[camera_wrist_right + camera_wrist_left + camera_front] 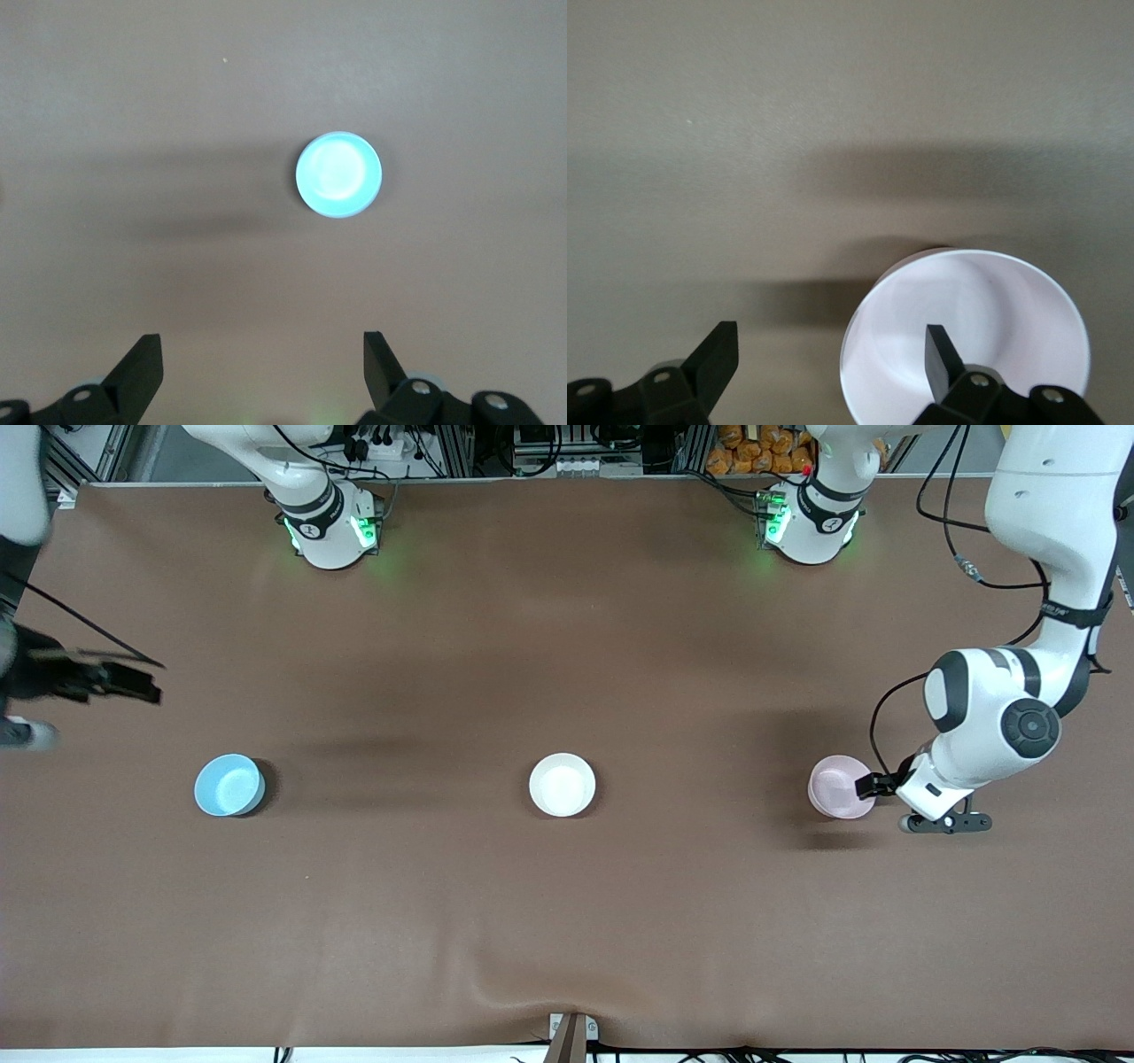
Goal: Stack pink and blue bowls on white bowl
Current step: 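Grasp the pink bowl rim with the left gripper while the right gripper reaches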
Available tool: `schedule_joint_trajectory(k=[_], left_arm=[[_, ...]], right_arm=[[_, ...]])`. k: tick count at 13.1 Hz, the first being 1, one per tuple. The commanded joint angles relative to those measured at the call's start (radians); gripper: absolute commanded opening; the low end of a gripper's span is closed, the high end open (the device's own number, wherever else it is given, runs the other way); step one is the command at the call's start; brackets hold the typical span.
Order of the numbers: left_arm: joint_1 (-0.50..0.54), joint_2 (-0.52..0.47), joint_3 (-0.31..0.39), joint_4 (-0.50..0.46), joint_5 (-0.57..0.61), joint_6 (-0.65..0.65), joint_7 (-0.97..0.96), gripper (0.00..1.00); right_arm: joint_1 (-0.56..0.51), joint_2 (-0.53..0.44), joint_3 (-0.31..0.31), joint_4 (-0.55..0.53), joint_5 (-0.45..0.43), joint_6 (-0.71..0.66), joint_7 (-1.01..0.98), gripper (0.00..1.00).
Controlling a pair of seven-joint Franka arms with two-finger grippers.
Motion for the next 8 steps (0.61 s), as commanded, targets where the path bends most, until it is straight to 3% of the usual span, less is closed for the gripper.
schedule_joint_trajectory(k=[1, 2, 6, 8], left_arm=[[0.004, 0.021, -0.006, -0.022, 0.018, 0.062, 0.010, 0.73], [0.007, 0.027, -0.008, -0.021, 0.019, 0.065, 0.012, 0.65], [0.003, 0.016, -0.012, -0.016, 0.021, 0.061, 0.018, 0.00], [0.000, -0.001, -0.015, -0.008, 0.021, 0.056, 0.012, 0.00]], right_arm=[[0.004, 0.095, -0.006, 0.046, -0.001, 0.003, -0.018, 1.00], [-0.010, 0.113, -0.006, 0.046, 0.002, 0.002, -0.020, 1.00], [-0.076, 0.198, -0.008, 0.037, -0.006, 0.023, -0.022, 1.00], [-0.074, 0.222, -0.008, 0.017, -0.006, 0.104, -0.025, 1.00]])
